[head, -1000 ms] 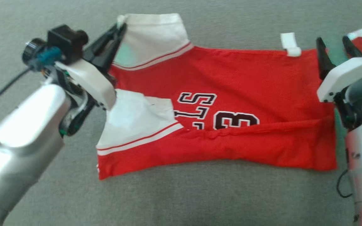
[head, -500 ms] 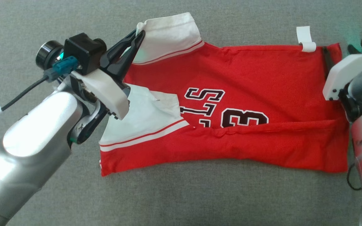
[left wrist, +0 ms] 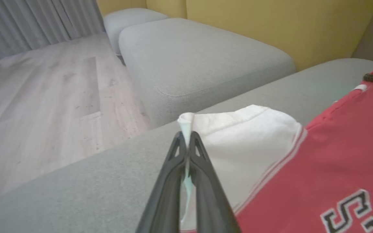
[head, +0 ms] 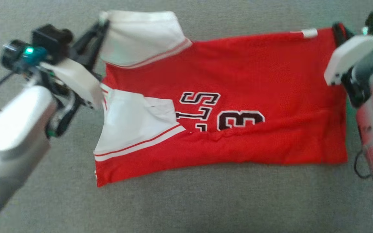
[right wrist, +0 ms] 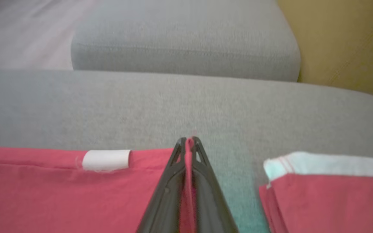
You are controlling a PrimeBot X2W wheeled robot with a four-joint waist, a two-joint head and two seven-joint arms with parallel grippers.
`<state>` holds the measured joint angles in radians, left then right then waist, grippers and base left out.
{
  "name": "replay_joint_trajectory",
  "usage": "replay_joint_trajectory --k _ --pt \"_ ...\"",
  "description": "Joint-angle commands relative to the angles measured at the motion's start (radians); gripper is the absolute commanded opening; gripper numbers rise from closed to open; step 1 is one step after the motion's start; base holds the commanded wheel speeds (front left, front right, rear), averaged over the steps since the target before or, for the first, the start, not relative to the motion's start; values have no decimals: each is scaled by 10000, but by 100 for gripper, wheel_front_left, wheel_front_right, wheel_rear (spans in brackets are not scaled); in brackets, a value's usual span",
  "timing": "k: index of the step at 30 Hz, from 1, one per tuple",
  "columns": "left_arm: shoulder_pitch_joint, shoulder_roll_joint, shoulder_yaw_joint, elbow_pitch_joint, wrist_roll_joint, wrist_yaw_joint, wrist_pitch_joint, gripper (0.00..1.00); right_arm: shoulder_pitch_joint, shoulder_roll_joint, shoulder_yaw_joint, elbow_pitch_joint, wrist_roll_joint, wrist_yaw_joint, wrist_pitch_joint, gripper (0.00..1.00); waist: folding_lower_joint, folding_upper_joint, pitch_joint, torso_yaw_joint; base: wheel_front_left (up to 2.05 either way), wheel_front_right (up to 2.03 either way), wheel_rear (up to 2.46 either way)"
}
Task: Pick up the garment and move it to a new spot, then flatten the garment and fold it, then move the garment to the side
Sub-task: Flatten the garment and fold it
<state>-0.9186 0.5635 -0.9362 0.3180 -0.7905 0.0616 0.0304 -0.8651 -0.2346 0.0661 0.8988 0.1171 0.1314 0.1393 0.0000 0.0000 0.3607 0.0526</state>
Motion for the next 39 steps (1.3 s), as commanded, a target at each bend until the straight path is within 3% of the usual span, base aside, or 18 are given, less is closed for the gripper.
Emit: replay_joint_trajectory --k 1,8,15,22,28,32,39 --pt "-657 562 635 65 57 26 -183 0 -509 -3 260 -444 237 -7 -169 0 0 0 -39 -161 0 0 0" --pt "-1664 462 1092 1749 174 -243 -1040 0 -1426 -21 858 -1051 1614 -7 -697 0 0 0 168 -554 0 0 0" --pt "-3017 -256 1056 3694 694 -632 -2086 0 -2219 -136 1117 -650 2238 -7 -1384 0 0 0 339 -633 0 0 0" --pt "-2858 -798 673 4585 795 -1173 -2405 0 -1904 -307 1718 -123 2661 -7 -1385 0 0 0 94 -430 0 0 0" --pt "-2057 -796 268 4642 947 -1364 -2604 0 -1120 -796 2817 -107 3444 -7 -904 0 0 0 -340 -270 0 0 0" --pt "-1332 -648 -181 4275 984 -1502 -2236 0 -492 -1341 3634 -263 4160 -7 -366 0 0 0 -620 -106 0 0 0" --pt "53 -73 -1014 2817 449 -1736 -229 0 466 -2499 5154 -930 5333 -7 701 0 0 0 -944 49 0 0 0"
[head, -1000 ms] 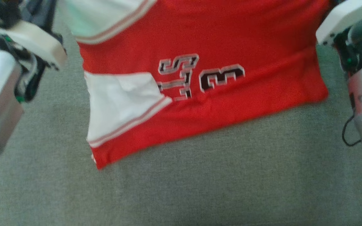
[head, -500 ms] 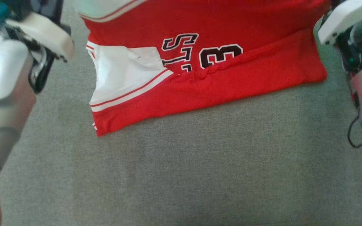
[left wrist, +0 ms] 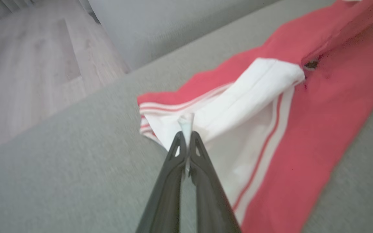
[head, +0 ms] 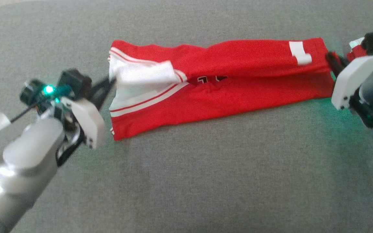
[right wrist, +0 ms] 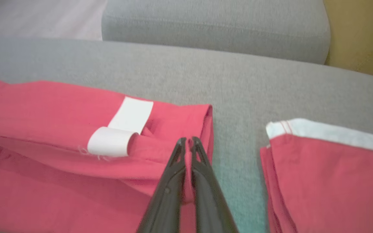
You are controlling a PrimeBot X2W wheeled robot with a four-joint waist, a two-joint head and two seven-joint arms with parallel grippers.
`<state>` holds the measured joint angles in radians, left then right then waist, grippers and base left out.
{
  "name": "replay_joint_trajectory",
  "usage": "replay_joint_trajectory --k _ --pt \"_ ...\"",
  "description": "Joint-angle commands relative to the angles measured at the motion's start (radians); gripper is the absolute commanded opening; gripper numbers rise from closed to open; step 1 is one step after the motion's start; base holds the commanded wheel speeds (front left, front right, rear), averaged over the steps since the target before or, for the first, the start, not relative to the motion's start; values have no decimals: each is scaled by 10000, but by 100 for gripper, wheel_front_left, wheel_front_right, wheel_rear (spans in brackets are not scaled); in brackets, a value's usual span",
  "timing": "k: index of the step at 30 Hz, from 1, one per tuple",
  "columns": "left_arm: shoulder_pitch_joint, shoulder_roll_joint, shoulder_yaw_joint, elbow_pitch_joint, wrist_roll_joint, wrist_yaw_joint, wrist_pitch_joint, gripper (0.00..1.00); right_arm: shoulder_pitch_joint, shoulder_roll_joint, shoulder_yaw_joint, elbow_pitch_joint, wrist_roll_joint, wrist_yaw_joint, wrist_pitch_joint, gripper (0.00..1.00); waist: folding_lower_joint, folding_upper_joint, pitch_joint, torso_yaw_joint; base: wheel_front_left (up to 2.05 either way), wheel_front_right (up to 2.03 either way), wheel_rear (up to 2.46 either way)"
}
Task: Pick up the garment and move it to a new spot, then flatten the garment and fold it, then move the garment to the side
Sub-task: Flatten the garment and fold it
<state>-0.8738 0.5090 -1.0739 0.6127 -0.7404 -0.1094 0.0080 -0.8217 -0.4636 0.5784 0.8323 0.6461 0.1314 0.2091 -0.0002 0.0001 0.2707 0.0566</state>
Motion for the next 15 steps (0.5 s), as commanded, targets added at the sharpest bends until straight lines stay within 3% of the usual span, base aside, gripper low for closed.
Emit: replay_joint_trajectory --k 1,8,15 --pt "-232 625 262 -380 -168 -43 364 0 129 -346 284 -331 131 -7 244 0 2 -1 -108 2 0 0 0" --pt "466 1459 -7 -2120 -673 187 1865 0 322 -1110 1490 -892 713 -7 1036 0 2 -1 -281 -80 0 0 0" --pt "684 1763 -64 -3085 -892 569 2510 0 93 -1316 1974 -884 926 -7 1007 0 2 -1 -52 -182 0 0 0"
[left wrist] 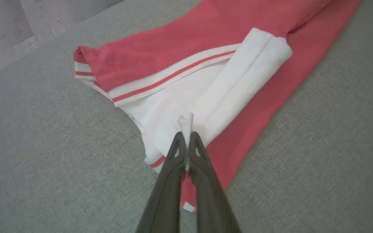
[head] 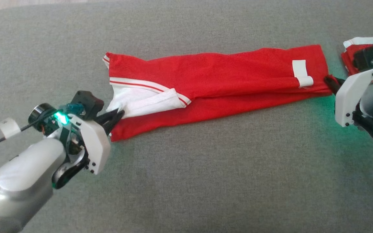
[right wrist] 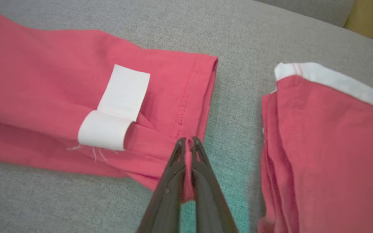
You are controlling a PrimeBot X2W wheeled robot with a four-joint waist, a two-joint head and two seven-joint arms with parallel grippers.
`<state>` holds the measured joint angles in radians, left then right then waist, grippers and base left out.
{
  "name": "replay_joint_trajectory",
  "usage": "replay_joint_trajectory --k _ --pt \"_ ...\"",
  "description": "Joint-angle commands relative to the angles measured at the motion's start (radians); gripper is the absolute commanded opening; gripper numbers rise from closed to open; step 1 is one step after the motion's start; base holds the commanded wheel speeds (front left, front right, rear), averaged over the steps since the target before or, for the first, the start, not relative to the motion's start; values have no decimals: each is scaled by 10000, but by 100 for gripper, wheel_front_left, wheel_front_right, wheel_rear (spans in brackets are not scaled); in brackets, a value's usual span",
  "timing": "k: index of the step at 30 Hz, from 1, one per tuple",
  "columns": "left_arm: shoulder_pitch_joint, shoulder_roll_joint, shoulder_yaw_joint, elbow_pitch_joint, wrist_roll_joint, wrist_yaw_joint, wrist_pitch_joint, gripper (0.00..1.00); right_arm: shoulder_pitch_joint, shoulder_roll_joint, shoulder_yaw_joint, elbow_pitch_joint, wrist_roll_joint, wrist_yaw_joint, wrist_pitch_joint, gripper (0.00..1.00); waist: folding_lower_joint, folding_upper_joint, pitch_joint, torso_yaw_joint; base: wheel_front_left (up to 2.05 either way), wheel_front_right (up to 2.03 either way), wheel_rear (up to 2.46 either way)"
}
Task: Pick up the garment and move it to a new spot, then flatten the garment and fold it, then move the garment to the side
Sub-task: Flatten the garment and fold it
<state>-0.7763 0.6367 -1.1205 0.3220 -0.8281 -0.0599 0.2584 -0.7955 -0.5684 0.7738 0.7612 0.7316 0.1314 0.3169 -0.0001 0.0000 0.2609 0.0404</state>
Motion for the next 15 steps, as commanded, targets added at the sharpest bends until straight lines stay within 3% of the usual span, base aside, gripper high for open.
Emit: replay_joint_trajectory --k 1,2,3,9,15 --pt "-279 514 381 -234 -5 138 82 0 -209 -257 74 -135 51 -7 -158 0 1 0 78 -35 0 0 0" --pt "-258 538 364 -287 9 189 114 30 -255 -233 93 -66 29 -7 -283 0 1 0 100 -59 0 0 0" --pt "-211 533 384 -334 -39 245 113 100 -288 -186 74 34 49 -7 -397 100 1 0 110 -83 0 0 0" --pt "-107 458 685 -451 -37 722 -486 100 -464 89 -137 230 480 -7 -1046 100 1 0 -44 -217 0 0 0" --pt "155 76 2190 -254 -312 2071 -3107 100 -732 585 -984 -97 1092 -7 -2820 100 1 0 -626 -456 0 0 0"
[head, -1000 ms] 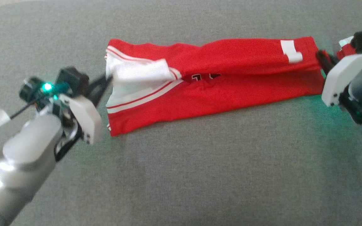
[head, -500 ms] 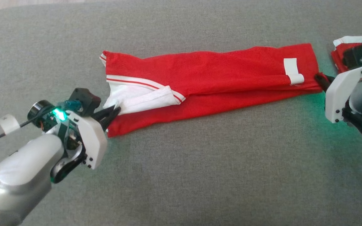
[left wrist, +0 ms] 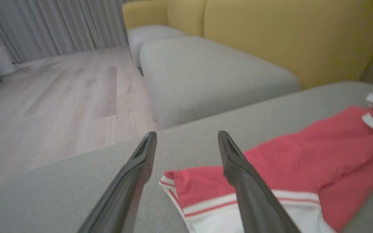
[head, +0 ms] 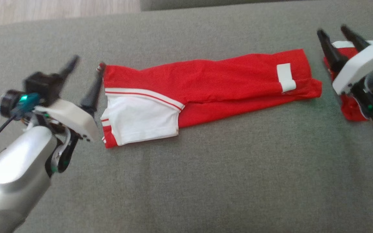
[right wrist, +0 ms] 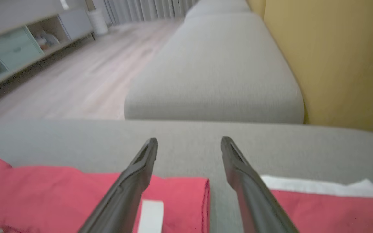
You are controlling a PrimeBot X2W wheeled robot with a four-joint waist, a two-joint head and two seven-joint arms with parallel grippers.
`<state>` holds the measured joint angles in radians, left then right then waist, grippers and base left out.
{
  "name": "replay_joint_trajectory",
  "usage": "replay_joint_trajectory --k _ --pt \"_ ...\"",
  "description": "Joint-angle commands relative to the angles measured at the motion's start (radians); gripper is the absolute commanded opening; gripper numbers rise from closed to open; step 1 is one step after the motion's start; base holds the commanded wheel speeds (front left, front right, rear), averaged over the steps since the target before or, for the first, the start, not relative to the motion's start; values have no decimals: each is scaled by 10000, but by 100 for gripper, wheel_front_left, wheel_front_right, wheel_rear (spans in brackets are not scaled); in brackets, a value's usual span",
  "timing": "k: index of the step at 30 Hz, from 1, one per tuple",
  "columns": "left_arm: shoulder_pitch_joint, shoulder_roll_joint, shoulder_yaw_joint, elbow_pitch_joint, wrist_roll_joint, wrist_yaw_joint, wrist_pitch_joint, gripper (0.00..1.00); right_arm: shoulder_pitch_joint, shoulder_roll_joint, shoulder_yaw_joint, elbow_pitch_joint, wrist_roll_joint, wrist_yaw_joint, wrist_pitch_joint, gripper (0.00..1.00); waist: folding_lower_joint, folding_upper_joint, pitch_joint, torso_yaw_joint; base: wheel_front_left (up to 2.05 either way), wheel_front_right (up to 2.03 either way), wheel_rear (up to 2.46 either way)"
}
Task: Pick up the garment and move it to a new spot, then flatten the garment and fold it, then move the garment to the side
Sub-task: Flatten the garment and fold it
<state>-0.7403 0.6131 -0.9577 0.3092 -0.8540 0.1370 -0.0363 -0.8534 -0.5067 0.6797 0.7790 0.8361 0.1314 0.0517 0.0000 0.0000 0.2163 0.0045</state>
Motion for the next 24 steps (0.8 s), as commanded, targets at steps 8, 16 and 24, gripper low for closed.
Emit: replay_joint_trajectory --k 8,16,24 --pt "977 -677 2605 -510 -12 1029 -2238 100 311 1138 -1782 -555 -618 -7 -2939 100 0 0 -820 -141 0 0 0" --pt "3559 -2514 5291 -1212 2048 900 -2252 100 2622 3229 -5294 -2147 -3456 -7 -3130 100 0 0 -1317 -114 0 0 0" --pt "5393 -4230 6803 -933 3439 50 -2253 100 5863 4545 -6549 -3839 -5408 -7 -3133 100 0 0 -1577 -80 0 0 0"
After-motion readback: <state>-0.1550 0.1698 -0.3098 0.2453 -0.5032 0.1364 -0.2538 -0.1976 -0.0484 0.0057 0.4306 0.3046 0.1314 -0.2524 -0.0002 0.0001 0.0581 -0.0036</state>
